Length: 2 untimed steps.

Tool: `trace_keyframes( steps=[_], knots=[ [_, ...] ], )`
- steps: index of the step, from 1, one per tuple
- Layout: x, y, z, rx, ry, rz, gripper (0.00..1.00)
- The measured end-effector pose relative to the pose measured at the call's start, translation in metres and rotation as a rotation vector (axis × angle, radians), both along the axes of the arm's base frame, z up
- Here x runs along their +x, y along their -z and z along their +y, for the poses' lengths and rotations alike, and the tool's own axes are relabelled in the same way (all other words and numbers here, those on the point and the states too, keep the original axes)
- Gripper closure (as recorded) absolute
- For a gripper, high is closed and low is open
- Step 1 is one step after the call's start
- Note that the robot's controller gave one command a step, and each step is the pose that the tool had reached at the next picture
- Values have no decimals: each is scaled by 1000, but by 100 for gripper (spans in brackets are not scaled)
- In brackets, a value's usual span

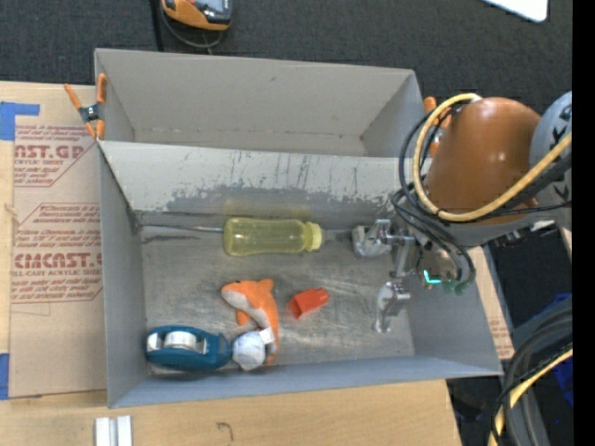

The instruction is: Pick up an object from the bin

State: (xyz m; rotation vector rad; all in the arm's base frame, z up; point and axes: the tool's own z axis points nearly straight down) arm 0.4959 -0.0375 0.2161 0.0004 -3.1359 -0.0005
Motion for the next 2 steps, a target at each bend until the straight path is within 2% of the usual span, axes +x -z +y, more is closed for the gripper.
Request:
trace_keyframes(
  steps=[1, 2],
  knots=[
    [2, -3, 0, -1, -1, -7, 0],
    [20, 57, 21, 0, 23, -13, 0]
  ],
)
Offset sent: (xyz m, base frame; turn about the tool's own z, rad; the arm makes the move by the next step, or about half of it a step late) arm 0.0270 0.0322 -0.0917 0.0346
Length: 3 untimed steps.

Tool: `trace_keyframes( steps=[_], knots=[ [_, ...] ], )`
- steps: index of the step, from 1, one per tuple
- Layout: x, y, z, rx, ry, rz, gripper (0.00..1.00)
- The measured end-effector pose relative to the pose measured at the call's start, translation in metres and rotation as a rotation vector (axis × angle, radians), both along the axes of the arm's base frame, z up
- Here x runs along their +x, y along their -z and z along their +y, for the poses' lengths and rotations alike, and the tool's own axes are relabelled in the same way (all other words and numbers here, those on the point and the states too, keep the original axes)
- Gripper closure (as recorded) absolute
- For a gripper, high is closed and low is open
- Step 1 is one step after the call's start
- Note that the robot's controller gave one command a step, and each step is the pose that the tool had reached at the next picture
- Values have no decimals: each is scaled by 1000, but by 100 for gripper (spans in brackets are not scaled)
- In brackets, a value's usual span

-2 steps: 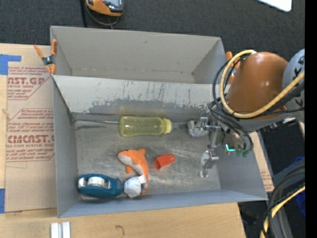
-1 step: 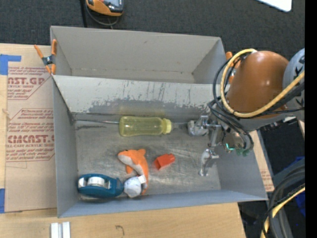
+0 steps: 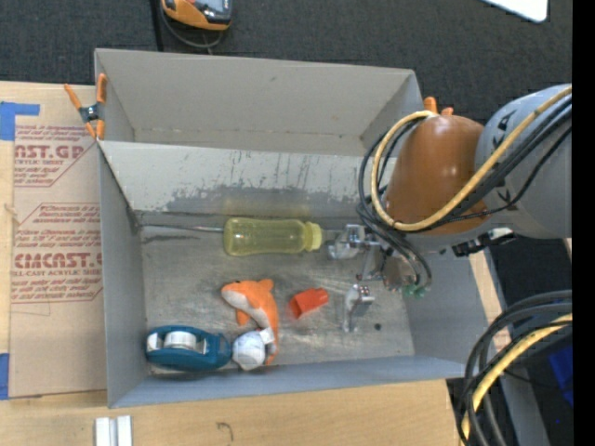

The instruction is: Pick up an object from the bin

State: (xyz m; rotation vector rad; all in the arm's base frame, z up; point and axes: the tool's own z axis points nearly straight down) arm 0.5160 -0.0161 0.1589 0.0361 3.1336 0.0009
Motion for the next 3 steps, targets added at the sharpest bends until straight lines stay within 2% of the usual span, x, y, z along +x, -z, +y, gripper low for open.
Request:
trace_keyframes(
  steps=[1, 2, 3],
  knots=[
    [5, 42, 17, -1, -108, 8, 0],
    [18, 86, 46, -1, -283, -4, 100],
    [18, 86, 46, -2, -283, -4, 100]
  ],
)
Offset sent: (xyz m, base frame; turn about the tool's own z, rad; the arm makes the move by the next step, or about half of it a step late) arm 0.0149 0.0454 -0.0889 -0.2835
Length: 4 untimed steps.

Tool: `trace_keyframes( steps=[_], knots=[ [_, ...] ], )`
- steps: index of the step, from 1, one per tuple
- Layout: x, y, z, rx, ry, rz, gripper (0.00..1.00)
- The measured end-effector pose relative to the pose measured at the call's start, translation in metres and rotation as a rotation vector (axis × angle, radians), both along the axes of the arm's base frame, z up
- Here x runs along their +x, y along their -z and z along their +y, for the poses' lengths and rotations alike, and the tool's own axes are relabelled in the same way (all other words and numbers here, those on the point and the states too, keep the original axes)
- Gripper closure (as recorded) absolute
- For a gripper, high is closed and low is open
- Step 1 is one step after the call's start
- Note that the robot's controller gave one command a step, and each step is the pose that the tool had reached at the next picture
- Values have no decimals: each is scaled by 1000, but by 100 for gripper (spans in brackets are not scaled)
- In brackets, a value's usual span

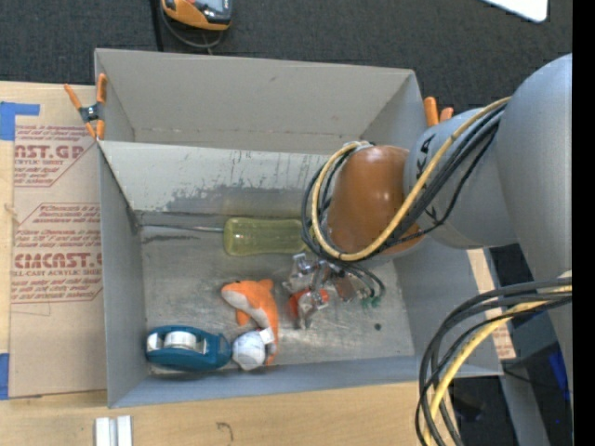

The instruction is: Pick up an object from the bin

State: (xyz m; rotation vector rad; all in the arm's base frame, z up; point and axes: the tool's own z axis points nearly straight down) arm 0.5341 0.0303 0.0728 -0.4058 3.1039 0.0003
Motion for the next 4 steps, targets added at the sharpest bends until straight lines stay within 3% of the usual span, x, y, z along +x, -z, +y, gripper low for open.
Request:
trace_keyframes(
  steps=[1, 2, 3, 4],
  knots=[
    [5, -160, 3, -1, -49, 4, 100],
    [4, -158, 3, -1, -49, 8, 100],
    [5, -31, 7, 0, -10, 6, 0],
    [3, -4, 7, 0, -3, 13, 0]
  ],
)
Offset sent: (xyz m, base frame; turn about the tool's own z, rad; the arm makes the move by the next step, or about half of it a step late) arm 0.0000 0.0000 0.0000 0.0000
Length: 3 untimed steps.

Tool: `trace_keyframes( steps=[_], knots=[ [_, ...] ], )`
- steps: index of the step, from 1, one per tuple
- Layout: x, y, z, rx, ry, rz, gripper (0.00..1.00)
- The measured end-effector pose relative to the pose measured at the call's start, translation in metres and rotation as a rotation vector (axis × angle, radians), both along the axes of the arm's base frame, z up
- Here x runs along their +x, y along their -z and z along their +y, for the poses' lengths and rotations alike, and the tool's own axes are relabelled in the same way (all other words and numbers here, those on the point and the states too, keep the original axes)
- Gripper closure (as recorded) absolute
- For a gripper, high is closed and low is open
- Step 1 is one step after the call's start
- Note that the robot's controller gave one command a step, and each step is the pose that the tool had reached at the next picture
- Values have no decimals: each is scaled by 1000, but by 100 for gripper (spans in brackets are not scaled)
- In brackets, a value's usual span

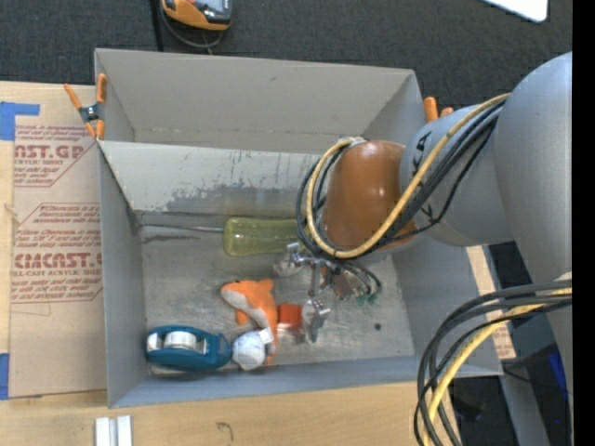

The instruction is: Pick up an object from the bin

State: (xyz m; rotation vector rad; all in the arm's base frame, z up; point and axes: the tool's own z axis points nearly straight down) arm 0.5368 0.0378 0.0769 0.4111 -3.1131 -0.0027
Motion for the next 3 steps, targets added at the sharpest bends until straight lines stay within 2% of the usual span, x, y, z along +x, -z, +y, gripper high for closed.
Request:
trace_keyframes(
  steps=[1, 2, 3],
  knots=[
    [-10, 2, 21, -3, -666, -19, 100],
    [-10, 2, 21, -3, -665, -19, 100],
    [-21, -133, 15, 1, -673, -5, 100]
  ],
)
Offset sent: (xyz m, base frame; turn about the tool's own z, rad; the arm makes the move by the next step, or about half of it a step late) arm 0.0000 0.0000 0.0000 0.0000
